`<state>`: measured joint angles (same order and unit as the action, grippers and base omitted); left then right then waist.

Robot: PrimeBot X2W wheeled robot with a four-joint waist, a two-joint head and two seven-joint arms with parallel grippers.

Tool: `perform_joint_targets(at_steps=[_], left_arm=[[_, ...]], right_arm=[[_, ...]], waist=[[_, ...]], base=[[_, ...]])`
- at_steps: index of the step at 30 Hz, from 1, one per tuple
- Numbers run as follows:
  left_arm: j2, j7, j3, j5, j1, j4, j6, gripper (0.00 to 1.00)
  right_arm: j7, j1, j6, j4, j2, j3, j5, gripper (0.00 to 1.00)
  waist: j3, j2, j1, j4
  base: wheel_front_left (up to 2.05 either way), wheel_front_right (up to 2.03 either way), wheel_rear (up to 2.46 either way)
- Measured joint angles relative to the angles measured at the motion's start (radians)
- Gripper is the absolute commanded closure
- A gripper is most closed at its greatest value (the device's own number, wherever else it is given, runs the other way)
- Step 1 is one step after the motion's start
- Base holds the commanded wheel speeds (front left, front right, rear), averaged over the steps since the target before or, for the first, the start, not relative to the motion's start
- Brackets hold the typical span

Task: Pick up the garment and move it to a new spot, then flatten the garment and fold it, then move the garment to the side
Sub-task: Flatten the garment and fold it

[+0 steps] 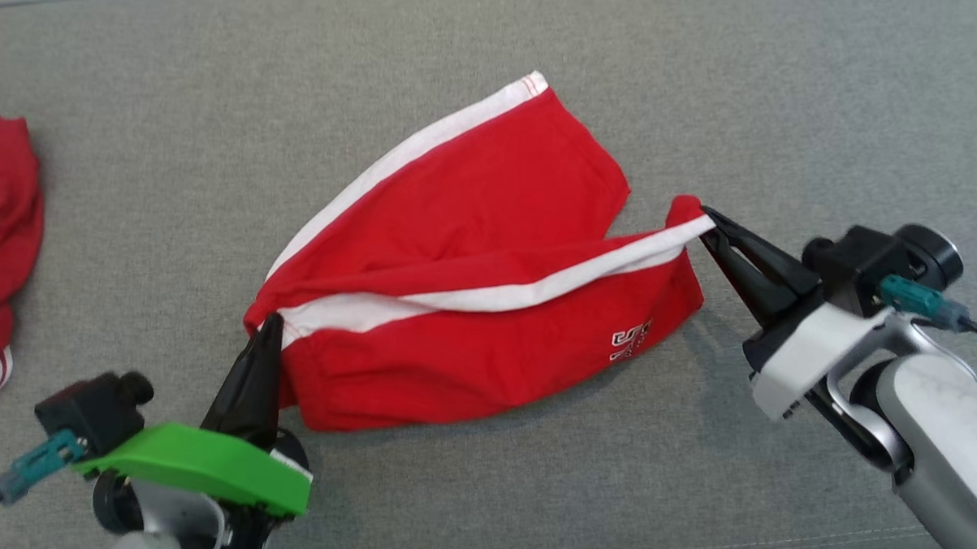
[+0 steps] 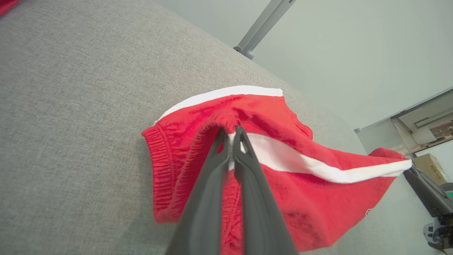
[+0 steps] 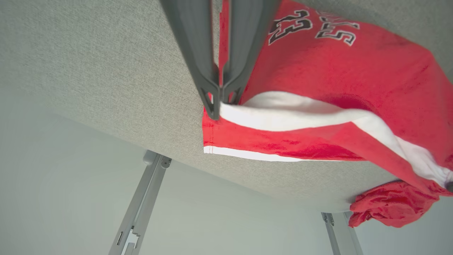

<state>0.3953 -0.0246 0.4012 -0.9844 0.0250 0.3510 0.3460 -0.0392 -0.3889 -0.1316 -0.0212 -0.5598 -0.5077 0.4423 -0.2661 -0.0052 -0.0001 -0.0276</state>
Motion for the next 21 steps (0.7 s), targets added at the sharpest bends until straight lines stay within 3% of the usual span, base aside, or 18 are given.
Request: perform_joint_targets(at_steps=[4,8,21], left_arm=[[-0.064,0.028,-0.003,-0.013,-0.176,-0.1,0.002,1.0],[-0.101,-0.003,-0.039,-0.02,-0.245,-0.17,0.008,1.0],[-0.158,-0.022,-0.009,-0.017,-0.355,-0.291,-0.031,1.0]], right_arm=[[0.012,-0.241,0.0,0.173,-0.016,-0.157,0.071,1.0],[-0.011,-0.394,0.0,0.303,0.017,-0.251,0.131,1.0],[-0.035,-0.708,0.0,0.594,0.012,-0.437,0.282,1.0]], waist=[[-0.103,0.0,0.0,0.027],[-0.153,0.0,0.0001,0.072],[-0.201,0.0,0.0001,0.201]], base=[[0.0,0.0,0.0],[0.0,0.0,0.0],[0.0,0.0,0.0]])
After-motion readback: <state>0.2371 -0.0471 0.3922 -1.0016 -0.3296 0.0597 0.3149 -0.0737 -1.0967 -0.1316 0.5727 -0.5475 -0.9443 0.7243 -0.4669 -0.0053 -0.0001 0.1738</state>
